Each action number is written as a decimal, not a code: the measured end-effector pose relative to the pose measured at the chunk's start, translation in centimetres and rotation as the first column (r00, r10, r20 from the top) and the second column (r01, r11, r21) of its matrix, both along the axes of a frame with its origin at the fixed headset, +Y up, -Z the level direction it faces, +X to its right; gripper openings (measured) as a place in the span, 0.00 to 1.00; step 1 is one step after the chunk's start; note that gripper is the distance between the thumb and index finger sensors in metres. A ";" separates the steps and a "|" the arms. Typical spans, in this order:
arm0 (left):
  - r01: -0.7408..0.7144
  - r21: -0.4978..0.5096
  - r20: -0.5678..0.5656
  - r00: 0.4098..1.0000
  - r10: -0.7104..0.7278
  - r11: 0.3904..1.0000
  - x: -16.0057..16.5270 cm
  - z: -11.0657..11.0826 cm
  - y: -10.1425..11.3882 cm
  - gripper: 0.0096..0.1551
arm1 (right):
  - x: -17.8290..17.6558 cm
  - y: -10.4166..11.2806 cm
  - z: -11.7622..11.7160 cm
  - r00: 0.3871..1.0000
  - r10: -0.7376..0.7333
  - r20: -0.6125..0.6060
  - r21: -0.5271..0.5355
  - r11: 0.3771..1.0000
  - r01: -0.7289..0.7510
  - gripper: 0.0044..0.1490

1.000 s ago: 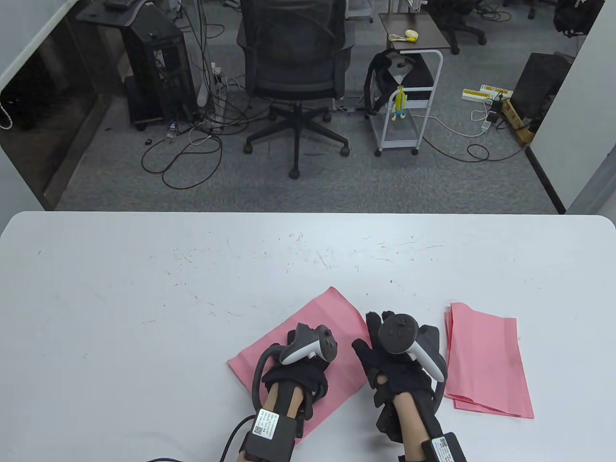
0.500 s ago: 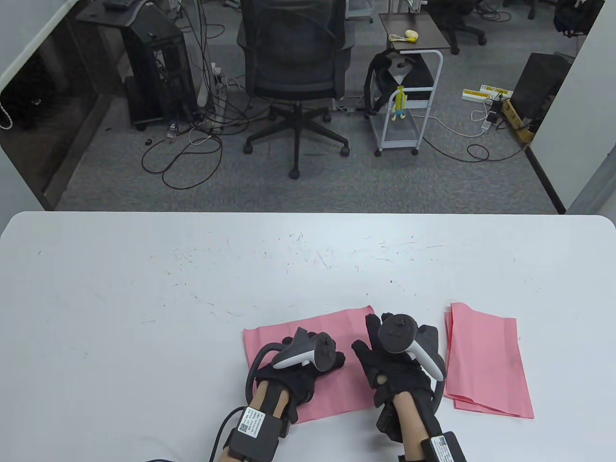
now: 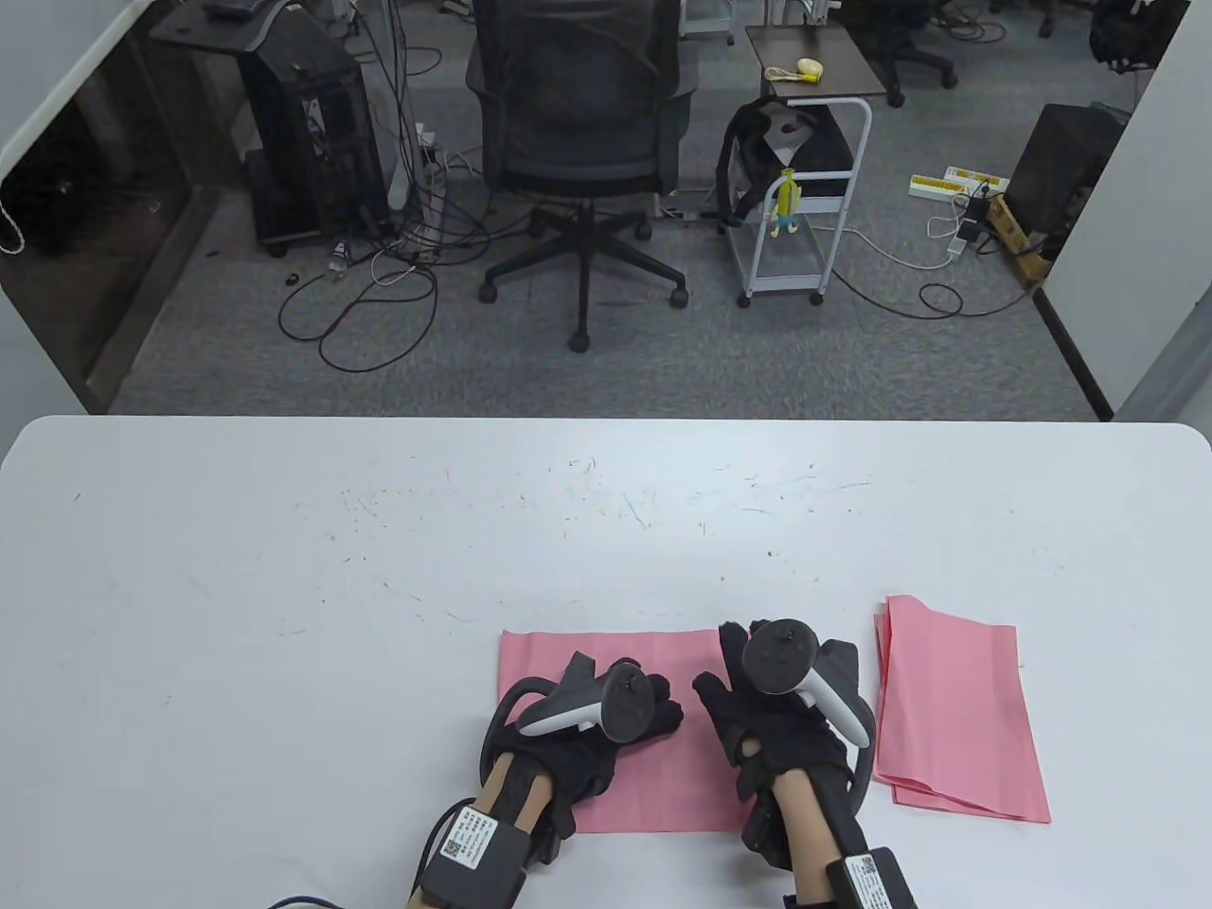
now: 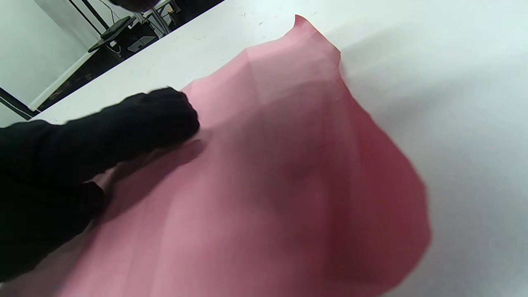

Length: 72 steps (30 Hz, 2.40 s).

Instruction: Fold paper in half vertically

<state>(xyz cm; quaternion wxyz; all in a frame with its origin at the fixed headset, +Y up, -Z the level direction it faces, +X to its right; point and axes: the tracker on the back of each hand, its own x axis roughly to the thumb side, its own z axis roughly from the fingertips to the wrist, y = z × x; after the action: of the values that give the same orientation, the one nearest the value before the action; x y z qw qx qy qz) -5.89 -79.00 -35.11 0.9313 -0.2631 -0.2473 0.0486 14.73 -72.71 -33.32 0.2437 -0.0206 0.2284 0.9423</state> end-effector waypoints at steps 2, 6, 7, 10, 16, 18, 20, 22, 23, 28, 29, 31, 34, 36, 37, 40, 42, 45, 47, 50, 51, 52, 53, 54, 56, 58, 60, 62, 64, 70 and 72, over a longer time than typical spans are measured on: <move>-0.026 0.042 -0.045 0.999 0.028 0.999 -1.1 0.0 0.9 0.44 | 0.1 0.0 0.0 1.000 -0.010 0.003 0.002 1.000 0.010 0.46; 0.133 0.223 -0.167 0.981 -0.097 0.966 -3.3 0.2 2.9 0.43 | 0.1 -0.1 0.0 1.000 -0.017 0.001 0.004 1.000 0.017 0.46; 0.176 0.257 -0.203 0.971 -0.125 0.950 -4.0 0.4 3.3 0.44 | 0.1 -0.1 -0.1 1.000 -0.018 -0.001 0.005 1.000 0.018 0.46; 0.229 0.253 -0.273 0.949 -0.158 0.940 -5.7 0.8 3.7 0.44 | 0.0 -0.1 -0.1 1.000 -0.018 -0.006 0.007 1.000 0.018 0.45; 0.229 0.090 -0.380 0.907 -0.179 0.969 -8.7 1.8 1.7 0.43 | -0.1 -0.2 -0.1 1.000 -0.009 -0.008 0.006 1.000 0.009 0.45; 0.232 0.056 -0.390 0.901 -0.193 0.971 -9.0 2.2 1.0 0.43 | 0.0 -0.3 -0.1 1.000 -0.007 -0.005 0.005 1.000 0.007 0.45; 0.233 0.010 -0.383 0.899 -0.212 0.972 -9.1 2.5 0.2 0.44 | 0.1 -0.3 -0.1 1.000 -0.007 -0.001 0.005 1.000 0.007 0.45; 0.198 -0.017 -0.372 0.909 -0.190 0.980 -9.0 2.7 -0.4 0.44 | 0.2 -0.4 -0.1 1.000 -0.007 0.004 0.005 1.000 0.006 0.45; 0.170 -0.020 -0.374 0.913 -0.165 0.985 -8.9 2.9 -0.7 0.45 | 0.2 -0.4 -0.1 1.000 -0.005 0.007 0.006 1.000 0.005 0.45; 0.175 -0.075 -0.332 0.924 -0.190 0.982 -8.8 3.2 -2.2 0.44 | 0.2 -0.6 -0.1 1.000 0.010 0.015 0.004 1.000 -0.010 0.45; 0.162 -0.071 -0.341 0.923 -0.176 0.984 -8.8 3.2 -2.3 0.44 | 0.2 -0.7 -0.1 1.000 0.016 0.016 0.004 1.000 -0.016 0.45; 0.159 -0.080 -0.336 0.925 -0.177 0.984 -8.7 3.1 -2.2 0.44 | 0.1 -0.9 -0.2 0.999 0.033 0.015 -0.003 0.999 -0.033 0.45; 0.180 -0.068 -0.324 0.926 -0.192 0.981 -8.6 3.2 -2.3 0.45 | 0.1 -1.3 -0.3 0.999 0.043 0.017 -0.010 0.999 -0.043 0.46; 0.156 -0.084 -0.328 0.928 -0.175 0.984 -8.7 3.1 -2.4 0.45 | 0.3 -1.7 -0.6 0.999 0.032 0.028 -0.025 0.999 -0.031 0.46; 0.147 -0.092 -0.331 0.928 -0.170 0.985 -8.7 3.1 -2.4 0.45 | 0.5 -1.9 -0.8 0.999 0.022 0.038 -0.037 0.999 -0.021 0.46; 0.149 -0.089 -0.325 0.930 -0.170 0.985 -8.7 3.1 -2.4 0.45 | 1.2 -2.7 -1.6 0.996 -0.003 0.086 -0.071 0.997 0.009 0.48; 0.145 -0.093 -0.324 0.931 -0.168 0.985 -8.7 3.1 -2.4 0.45 | 1.7 -3.5 -2.4 0.991 -0.057 0.121 -0.124 0.990 0.072 0.48; 0.138 -0.095 -0.320 0.934 -0.162 0.986 -8.8 3.1 -2.4 0.45 | 1.9 -4.1 -3.5 0.986 0.023 0.164 -0.167 0.986 0.005 0.51; 0.134 -0.098 -0.317 0.935 -0.158 0.986 -8.8 3.1 -2.4 0.45 | 1.9 -4.6 -4.1 0.981 0.073 0.180 -0.202 0.979 -0.036 0.52; 0.129 -0.100 -0.315 0.936 -0.154 0.987 -8.8 3.1 -2.4 0.45 | 1.8 -5.2 -4.6 0.975 0.100 0.199 -0.226 0.973 -0.054 0.53; 0.128 -0.099 -0.315 0.937 -0.153 0.987 -8.8 3.1 -2.4 0.45 | 1.8 -5.4 -4.7 0.971 0.129 0.203 -0.228 0.970 -0.082 0.54; 0.128 -0.099 -0.314 0.937 -0.153 0.987 -8.8 3.1 -2.4 0.45 | 1.8 -5.5 -4.7 0.967 0.154 0.204 -0.226 0.968 -0.106 0.54; 0.129 -0.099 -0.314 0.937 -0.154 0.987 -8.8 3.1 -2.4 0.45 | 1.8 -5.6 -4.8 0.963 0.178 0.203 -0.227 0.965 -0.130 0.54; 0.129 -0.099 -0.314 0.937 -0.154 0.987 -8.8 3.1 -2.4 0.45 | 1.8 -5.8 -4.9 0.958 0.204 0.202 -0.239 0.959 -0.154 0.55; 0.128 -0.099 -0.313 0.937 -0.153 0.987 -8.8 3.1 -2.4 0.45 | 1.9 -6.0 -4.9 0.953 0.224 0.204 -0.240 0.955 -0.173 0.55; 0.128 -0.100 -0.313 0.937 -0.153 0.987 -8.8 3.1 -2.4 0.45 | 1.9 -6.0 -4.9 0.953 0.217 0.210 -0.237 0.957 -0.165 0.54; 0.127 -0.101 -0.313 0.937 -0.153 0.987 -8.8 3.1 -2.4 0.45 | 2.1 -6.0 -4.9 0.954 0.206 0.218 -0.239 0.959 -0.153 0.53; 0.126 -0.102 -0.313 0.938 -0.152 0.987 -8.8 3.1 -2.4 0.45 | 2.1 -6.0 -4.9 0.952 0.207 0.224 -0.231 0.961 -0.154 0.52; 0.126 -0.103 -0.312 0.938 -0.153 0.987 -8.8 3.1 -2.4 0.45 | 2.1 -6.0 -4.9 0.948 0.221 0.228 -0.210 0.962 -0.174 0.52; 0.124 -0.105 -0.313 0.938 -0.151 0.987 -8.8 3.1 -2.4 0.45 | 2.8 -6.3 -4.8 0.954 0.168 0.248 -0.174 0.977 -0.127 0.34; 0.123 -0.104 -0.313 0.938 -0.150 0.987 -8.8 3.1 -2.4 0.45 | 3.2 -6.3 -4.7 0.960 0.117 0.256 -0.160 0.984 -0.077 0.31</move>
<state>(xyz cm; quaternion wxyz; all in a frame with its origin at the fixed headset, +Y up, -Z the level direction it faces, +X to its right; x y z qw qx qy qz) -14.73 -81.39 -31.98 0.9484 -0.3068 -0.0719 0.0360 17.94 -78.96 -38.01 0.2233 -0.1755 0.2620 0.9223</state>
